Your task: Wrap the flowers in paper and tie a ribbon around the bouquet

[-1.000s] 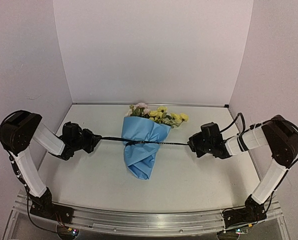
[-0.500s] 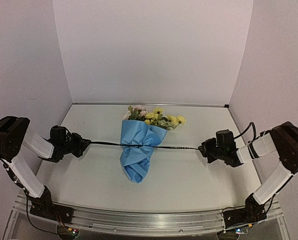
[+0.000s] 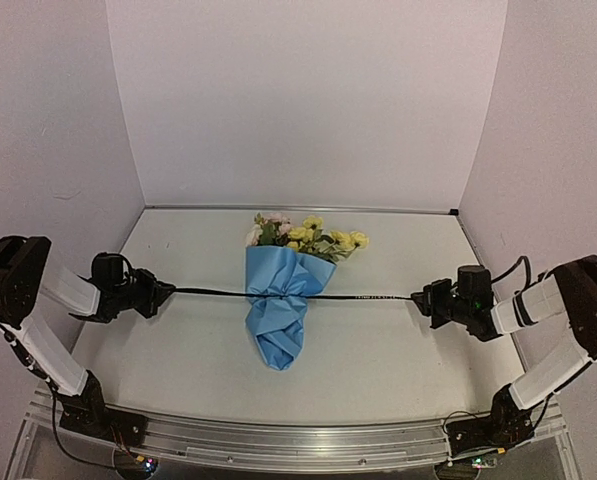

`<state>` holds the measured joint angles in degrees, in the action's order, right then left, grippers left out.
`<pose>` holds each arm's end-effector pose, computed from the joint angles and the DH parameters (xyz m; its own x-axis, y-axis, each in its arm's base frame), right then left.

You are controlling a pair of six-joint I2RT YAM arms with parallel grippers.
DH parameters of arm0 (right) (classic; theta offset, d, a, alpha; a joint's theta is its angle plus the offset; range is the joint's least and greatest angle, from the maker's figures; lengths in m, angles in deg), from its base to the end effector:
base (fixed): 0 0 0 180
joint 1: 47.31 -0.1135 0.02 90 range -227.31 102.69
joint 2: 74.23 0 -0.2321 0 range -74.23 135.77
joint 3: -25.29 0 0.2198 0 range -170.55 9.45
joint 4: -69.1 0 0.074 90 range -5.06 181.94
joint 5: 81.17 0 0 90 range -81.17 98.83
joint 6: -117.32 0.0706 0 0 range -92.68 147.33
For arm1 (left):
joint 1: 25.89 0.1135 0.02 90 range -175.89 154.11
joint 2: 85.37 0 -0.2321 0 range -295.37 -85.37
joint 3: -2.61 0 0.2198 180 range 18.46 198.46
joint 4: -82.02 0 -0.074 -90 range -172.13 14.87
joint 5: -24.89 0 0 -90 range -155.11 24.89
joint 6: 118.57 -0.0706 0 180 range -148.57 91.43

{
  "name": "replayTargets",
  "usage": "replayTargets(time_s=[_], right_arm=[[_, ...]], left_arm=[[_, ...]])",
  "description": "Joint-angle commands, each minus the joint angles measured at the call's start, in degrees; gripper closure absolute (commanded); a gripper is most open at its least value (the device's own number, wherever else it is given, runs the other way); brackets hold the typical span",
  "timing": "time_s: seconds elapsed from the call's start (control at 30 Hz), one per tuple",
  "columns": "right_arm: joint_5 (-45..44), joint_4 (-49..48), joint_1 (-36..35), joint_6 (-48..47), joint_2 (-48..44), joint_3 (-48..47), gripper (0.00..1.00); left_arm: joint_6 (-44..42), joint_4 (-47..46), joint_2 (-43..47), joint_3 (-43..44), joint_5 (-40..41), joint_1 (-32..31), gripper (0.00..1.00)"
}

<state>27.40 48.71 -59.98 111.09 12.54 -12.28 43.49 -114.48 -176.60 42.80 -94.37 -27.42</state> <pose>0.2624 0.0820 0.1109 -0.5284 0.8471 0.0575 0.4153 0.1988 0.8877 0.2739 -0.0418 0.0978 -0.5796 -0.8148 0.0099 -0.4081 0.2797 -0.8690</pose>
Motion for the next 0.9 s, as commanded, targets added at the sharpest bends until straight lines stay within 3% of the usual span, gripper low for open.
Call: replayTargets(time_s=[0.0,0.87], right_arm=[[-9.20,-1.50,6.48,1.07,-1.42,2.51,1.00],[-5.38,-3.72,15.62,0.79,-4.83,6.31,1.00]], left_arm=[[-1.55,0.16,1.51,-1.43,10.87,6.38,1.00],[-3.80,0.94,4.03,-3.34,8.02,12.64,1.00]])
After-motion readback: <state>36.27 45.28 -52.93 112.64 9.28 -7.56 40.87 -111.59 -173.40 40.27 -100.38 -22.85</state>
